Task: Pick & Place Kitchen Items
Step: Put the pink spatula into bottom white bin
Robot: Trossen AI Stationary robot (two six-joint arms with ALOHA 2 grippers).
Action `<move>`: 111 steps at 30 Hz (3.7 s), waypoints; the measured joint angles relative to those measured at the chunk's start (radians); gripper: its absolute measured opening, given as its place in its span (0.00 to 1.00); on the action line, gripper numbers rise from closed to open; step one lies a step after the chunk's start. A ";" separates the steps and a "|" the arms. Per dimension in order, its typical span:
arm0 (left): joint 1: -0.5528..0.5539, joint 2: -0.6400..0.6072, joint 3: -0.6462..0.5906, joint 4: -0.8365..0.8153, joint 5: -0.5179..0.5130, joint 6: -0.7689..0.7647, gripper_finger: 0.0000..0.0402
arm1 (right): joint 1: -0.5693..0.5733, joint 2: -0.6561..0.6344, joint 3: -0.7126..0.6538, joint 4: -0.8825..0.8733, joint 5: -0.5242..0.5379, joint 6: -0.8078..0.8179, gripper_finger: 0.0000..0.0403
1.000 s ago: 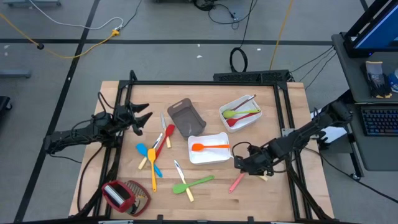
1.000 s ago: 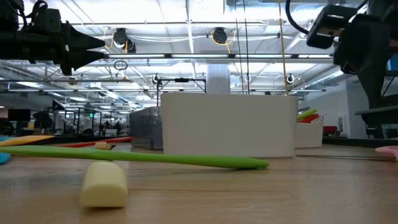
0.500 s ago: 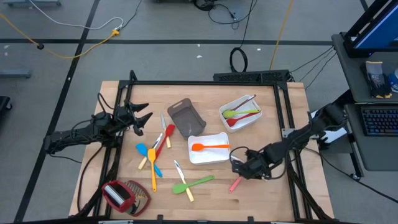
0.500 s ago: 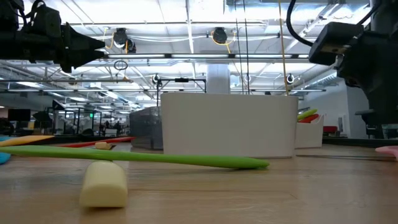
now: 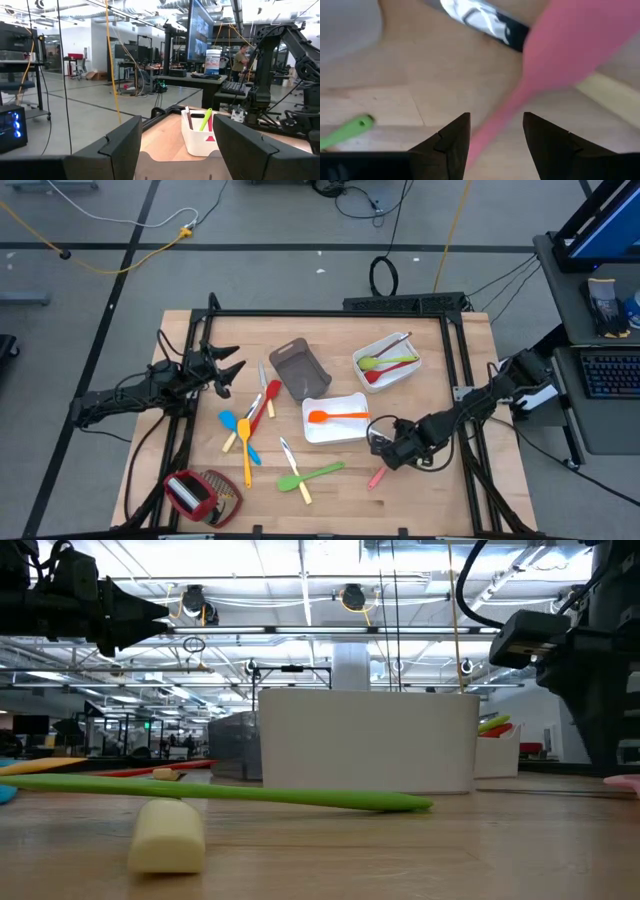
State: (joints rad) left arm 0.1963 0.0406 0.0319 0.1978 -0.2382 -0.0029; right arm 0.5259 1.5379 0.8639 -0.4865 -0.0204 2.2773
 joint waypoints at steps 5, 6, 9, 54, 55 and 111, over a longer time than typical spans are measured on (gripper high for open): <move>0.000 0.000 0.000 0.000 0.000 0.000 0.62 | 0.000 0.008 0.000 -0.016 0.022 0.004 0.41; 0.000 0.000 0.000 0.000 0.000 0.000 0.62 | 0.000 0.015 0.000 -0.014 0.020 0.005 0.41; 0.000 0.000 0.000 0.000 0.000 -0.001 0.62 | 0.003 0.035 0.000 0.002 0.006 0.008 0.40; 0.000 0.000 0.000 0.000 0.000 -0.002 0.62 | 0.046 -0.083 -0.003 0.090 0.050 -0.013 0.02; 0.000 0.000 0.000 0.000 0.000 -0.002 0.62 | 0.046 -0.097 -0.003 0.085 0.049 -0.017 0.02; 0.000 0.000 0.000 0.000 0.000 -0.093 0.62 | -0.510 -0.315 0.290 -0.226 -0.268 -1.617 0.02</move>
State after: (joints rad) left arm 0.1961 0.0408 0.0321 0.1979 -0.2379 -0.0956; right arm 0.0160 1.2229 1.1535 -0.7123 -0.2879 0.6602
